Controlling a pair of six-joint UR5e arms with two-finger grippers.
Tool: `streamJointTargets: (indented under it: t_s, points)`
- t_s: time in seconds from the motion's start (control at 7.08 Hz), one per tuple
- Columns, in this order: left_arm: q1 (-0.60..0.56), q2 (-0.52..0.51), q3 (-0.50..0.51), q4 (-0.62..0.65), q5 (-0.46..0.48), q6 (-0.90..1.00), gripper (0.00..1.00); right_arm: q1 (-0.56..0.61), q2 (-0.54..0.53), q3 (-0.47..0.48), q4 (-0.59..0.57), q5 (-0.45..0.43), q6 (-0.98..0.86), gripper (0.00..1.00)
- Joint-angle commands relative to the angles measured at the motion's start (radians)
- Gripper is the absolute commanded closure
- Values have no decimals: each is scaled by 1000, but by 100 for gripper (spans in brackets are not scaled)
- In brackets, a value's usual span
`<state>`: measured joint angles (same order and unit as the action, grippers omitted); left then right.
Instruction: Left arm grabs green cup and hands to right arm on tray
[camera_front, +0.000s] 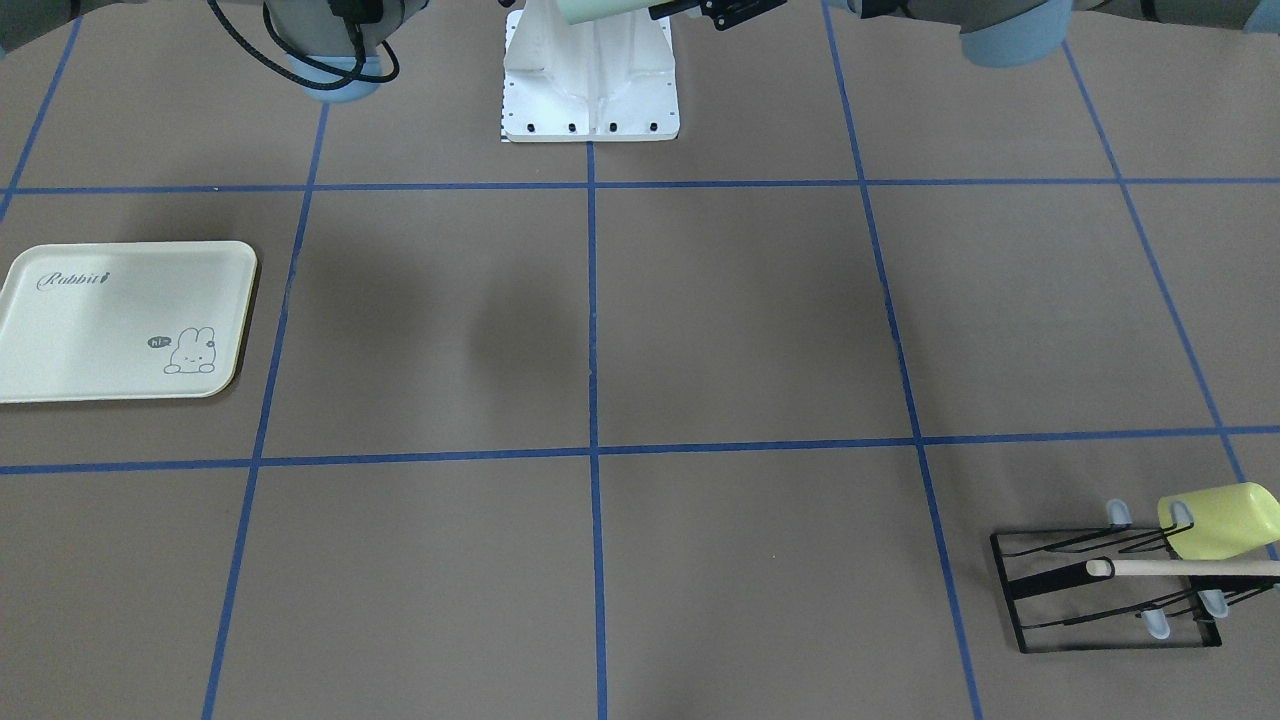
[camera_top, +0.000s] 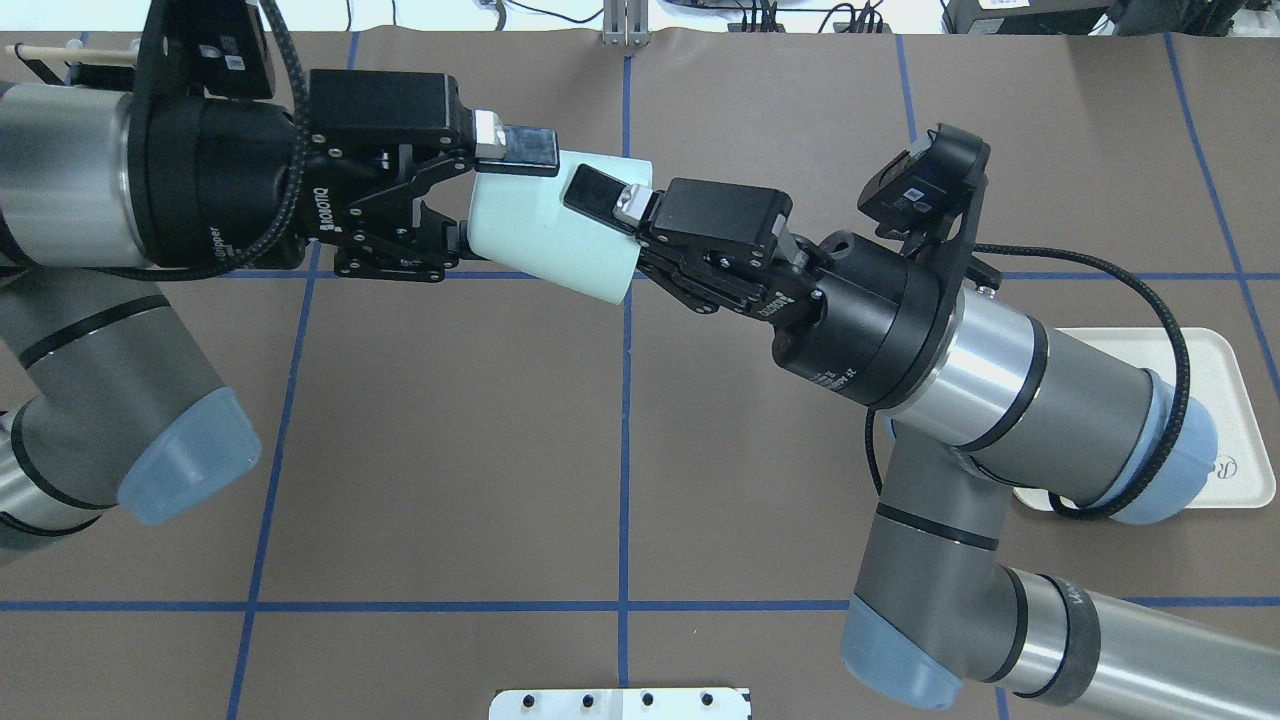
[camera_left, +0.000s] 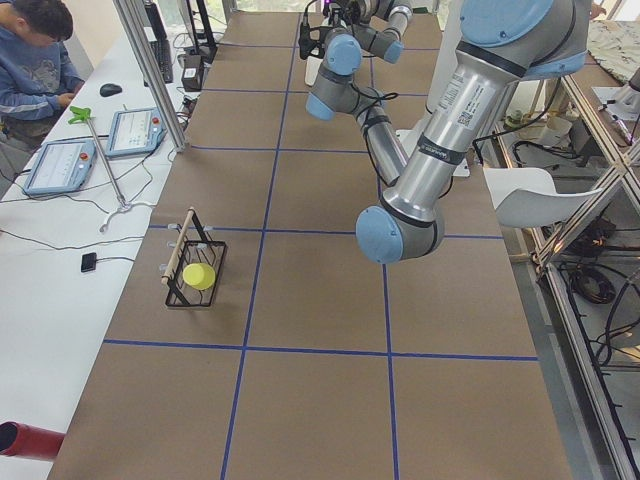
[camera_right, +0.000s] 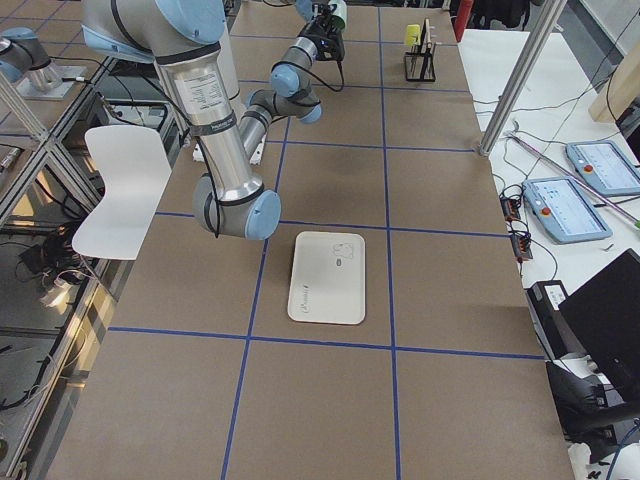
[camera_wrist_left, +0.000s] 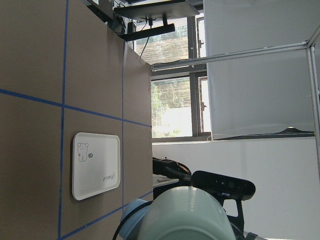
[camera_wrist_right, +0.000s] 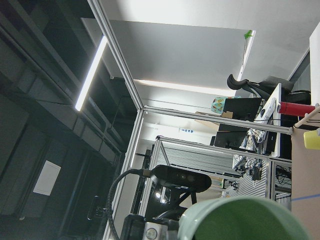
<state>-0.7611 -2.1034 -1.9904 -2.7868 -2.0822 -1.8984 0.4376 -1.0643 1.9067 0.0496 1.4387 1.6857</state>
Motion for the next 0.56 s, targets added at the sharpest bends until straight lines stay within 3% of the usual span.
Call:
streamJointTargets:
  t_s: [0.0, 0.42]
  points:
    - [-3, 0, 4, 1, 4, -1, 0, 1, -11, 2, -2, 0, 3, 100]
    - [-6, 16, 22, -2, 8, 4, 0, 16, -71, 0, -2, 0, 5, 100]
